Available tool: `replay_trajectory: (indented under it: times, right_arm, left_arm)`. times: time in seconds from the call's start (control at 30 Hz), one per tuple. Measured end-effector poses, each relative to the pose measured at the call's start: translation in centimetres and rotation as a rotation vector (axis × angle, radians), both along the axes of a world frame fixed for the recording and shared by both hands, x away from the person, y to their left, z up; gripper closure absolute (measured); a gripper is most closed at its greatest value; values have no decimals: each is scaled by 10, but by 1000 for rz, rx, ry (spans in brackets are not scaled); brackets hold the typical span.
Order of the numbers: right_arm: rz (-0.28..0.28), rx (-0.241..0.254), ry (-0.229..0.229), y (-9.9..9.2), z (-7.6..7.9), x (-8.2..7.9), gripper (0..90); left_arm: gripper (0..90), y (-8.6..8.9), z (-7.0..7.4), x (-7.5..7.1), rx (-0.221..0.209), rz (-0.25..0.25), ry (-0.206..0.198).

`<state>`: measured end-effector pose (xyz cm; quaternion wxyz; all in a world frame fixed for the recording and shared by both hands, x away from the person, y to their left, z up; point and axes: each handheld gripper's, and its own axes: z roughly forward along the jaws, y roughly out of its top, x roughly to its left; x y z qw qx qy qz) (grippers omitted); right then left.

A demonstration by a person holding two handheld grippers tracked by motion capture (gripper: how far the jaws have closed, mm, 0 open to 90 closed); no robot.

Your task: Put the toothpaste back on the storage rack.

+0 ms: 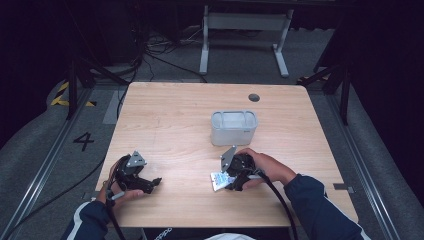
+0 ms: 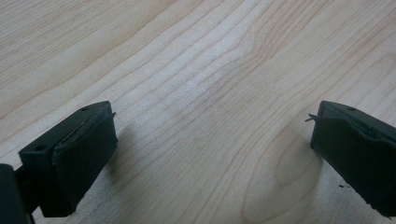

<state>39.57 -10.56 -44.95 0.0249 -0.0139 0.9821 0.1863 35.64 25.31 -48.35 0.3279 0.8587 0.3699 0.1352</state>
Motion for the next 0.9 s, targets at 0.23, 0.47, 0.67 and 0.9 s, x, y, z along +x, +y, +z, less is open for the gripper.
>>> replay_trajectory:
  times: [0.23,0.47,0.67,0.9]
  right_arm:
    - [29,-9,-29,-1,2,-4,453]
    - [50,6,-78,-5,5,-10,559]
    - [28,29,-83,-11,9,-12,613]
    - [-4,90,-65,-27,16,-12,635]
  left_arm:
    - [8,0,0,0,2,2,-2]
    - [10,1,0,0,3,3,-2]
    - [10,1,0,0,3,3,-4]
    - [11,1,0,-1,3,4,-3]
